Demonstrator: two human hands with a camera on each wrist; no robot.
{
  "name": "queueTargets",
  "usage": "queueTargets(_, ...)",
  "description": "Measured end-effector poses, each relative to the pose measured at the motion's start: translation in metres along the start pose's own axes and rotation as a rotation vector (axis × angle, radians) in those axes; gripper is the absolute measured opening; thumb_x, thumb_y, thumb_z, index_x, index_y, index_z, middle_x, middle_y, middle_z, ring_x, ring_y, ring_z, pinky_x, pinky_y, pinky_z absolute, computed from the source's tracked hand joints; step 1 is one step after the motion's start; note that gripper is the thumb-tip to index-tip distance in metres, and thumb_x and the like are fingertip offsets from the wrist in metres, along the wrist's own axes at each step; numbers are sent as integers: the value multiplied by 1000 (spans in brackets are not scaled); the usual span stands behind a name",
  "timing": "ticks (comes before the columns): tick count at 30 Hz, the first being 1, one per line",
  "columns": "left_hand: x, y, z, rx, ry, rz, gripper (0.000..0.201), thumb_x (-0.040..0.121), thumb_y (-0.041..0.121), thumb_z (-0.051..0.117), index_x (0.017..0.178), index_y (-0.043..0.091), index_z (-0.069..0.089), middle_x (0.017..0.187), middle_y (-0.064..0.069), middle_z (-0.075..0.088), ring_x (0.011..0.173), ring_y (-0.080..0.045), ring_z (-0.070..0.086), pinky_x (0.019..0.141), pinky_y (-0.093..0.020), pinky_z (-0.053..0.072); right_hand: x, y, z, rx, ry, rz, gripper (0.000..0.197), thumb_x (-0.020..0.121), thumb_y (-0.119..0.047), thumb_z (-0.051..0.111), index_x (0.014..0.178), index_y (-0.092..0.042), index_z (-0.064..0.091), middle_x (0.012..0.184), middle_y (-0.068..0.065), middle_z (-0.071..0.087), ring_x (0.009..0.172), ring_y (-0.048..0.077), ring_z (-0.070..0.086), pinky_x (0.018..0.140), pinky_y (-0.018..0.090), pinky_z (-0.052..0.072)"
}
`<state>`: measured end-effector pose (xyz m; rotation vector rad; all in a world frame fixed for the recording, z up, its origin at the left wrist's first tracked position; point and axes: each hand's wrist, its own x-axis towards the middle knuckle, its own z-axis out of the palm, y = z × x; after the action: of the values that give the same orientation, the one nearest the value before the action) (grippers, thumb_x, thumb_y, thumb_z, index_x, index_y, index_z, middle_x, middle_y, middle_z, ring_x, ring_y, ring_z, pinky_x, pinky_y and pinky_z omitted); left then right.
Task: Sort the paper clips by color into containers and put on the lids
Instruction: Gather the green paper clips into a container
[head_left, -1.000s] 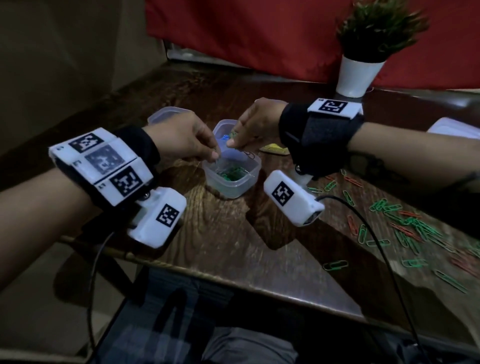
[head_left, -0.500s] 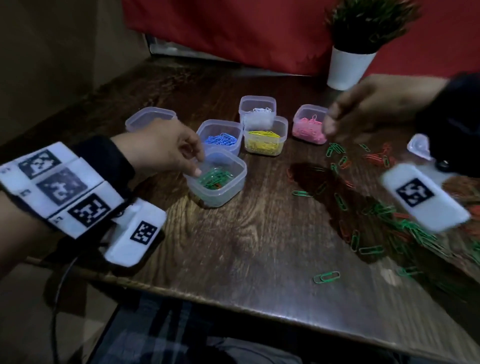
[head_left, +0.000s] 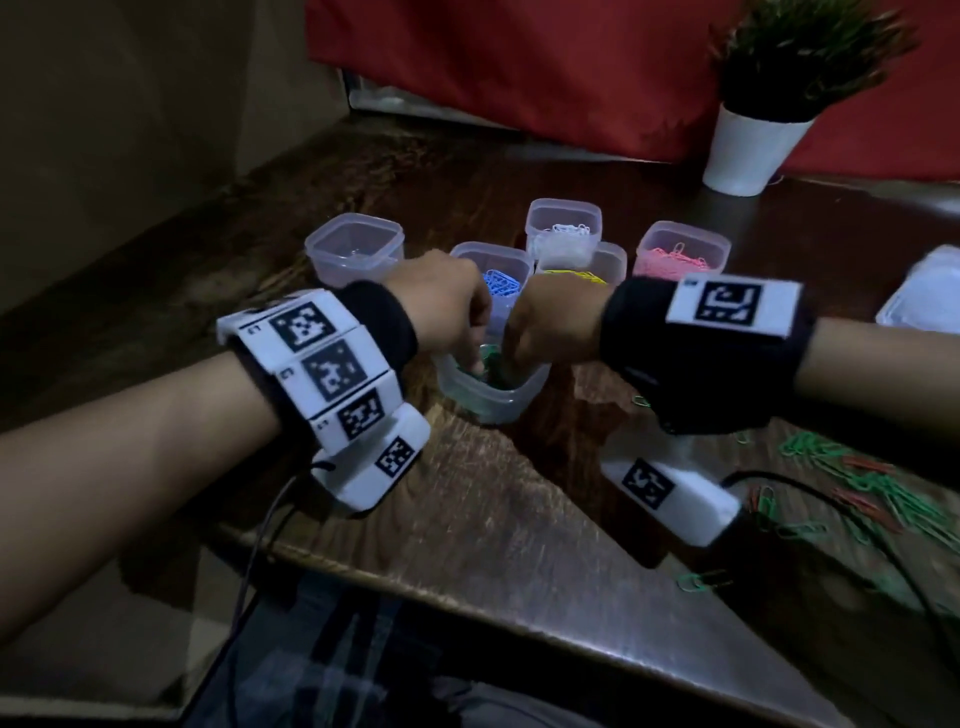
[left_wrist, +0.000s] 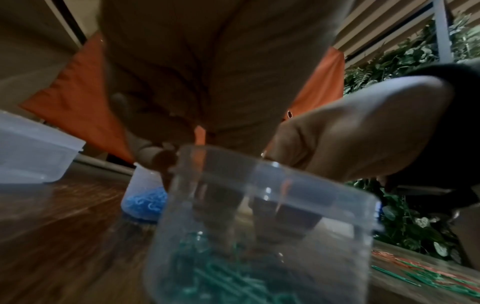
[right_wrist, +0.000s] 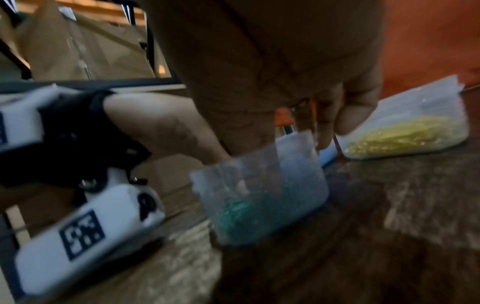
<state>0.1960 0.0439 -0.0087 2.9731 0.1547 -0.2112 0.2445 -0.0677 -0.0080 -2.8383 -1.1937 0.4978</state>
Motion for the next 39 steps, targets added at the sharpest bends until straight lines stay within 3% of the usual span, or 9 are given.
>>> queueTargets(10, -3, -1, 3, -71, 9, 23, 18, 73, 8, 74, 67, 19, 62, 66, 6, 56, 69, -12, 51, 65, -26, 36, 2, 10, 14, 276, 37, -15, 21, 76, -14, 72, 97, -9, 73, 89, 0, 66, 83, 13, 56, 70, 23, 46)
queueTargets(14, -4, 0, 3, -52, 2, 25, 17, 73, 13, 76, 71, 20, 62, 67, 10, 53, 72, -11, 49, 65, -26, 35, -10, 27, 7, 622, -2, -45, 18, 72, 2, 71, 64, -14, 67, 60, -7, 64, 67, 6, 56, 78, 25, 47)
queueTargets(20, -6, 1, 1, 29, 27, 57, 10, 75, 24, 75, 78, 18, 67, 79, 0, 60, 82, -18, 57, 66, -25, 36, -39, 52, -20, 825, 69, -41, 22, 85, 1, 59, 67, -12, 63, 57, -3, 63, 52, 4, 54, 55, 13, 43)
queueTargets(27, -23, 61, -20, 18, 317, 225, 17, 75, 37, 70, 82, 23, 62, 86, -4, 48, 84, -22, 48, 75, -32, 39, -131, 183, -38, 451, 171, 347, 21, 85, 7, 56, 73, -9, 60, 73, 14, 56, 63, 22, 48, 49, 23, 44)
queueTargets(30, -25, 102, -10, -27, 173, 363, 17, 76, 33, 71, 81, 18, 63, 69, 6, 55, 68, -12, 51, 65, -26, 36, -157, 215, -15, 451, 119, 497, 14, 85, 12, 53, 92, 4, 62, 67, 15, 62, 52, 18, 58, 39, 14, 47)
queueTargets(33, -21, 134, 12, -85, -38, 447, 38, 75, 47, 68, 97, 15, 65, 87, 0, 63, 79, -13, 57, 71, -22, 43, -184, 237, -6, 488, 159, 562, 12, 88, 4, 54, 87, -4, 63, 63, 7, 63, 39, 1, 57, 40, 15, 46)
queueTargets(35, -20, 145, 27, 7, -178, 485, 95, 59, 80, 49, 131, 19, 48, 125, -5, 51, 114, -16, 50, 96, -20, 38, -210, 250, -9, 467, 285, 611, 7, 88, -3, 59, 87, -5, 65, 70, 8, 60, 46, 7, 58, 39, 13, 43)
queueTargets(36, -21, 147, 35, 90, -282, 492, 122, 46, 90, 37, 147, 23, 22, 147, -6, 29, 134, -18, 30, 108, -21, 25, -224, 257, -8, 468, 350, 625, 11, 88, -7, 60, 94, -1, 66, 73, 9, 60, 54, 14, 57, 38, 11, 42)
queueTargets(39, -36, 142, 59, 315, -512, 508, 124, 30, 102, 19, 117, 45, -49, 139, 8, -49, 132, -13, -39, 116, -42, -2, -268, 275, 9, 471, 376, 723, 46, 91, -29, 55, 126, 0, 54, 118, 16, 59, 101, 23, 53, 70, 8, 45)
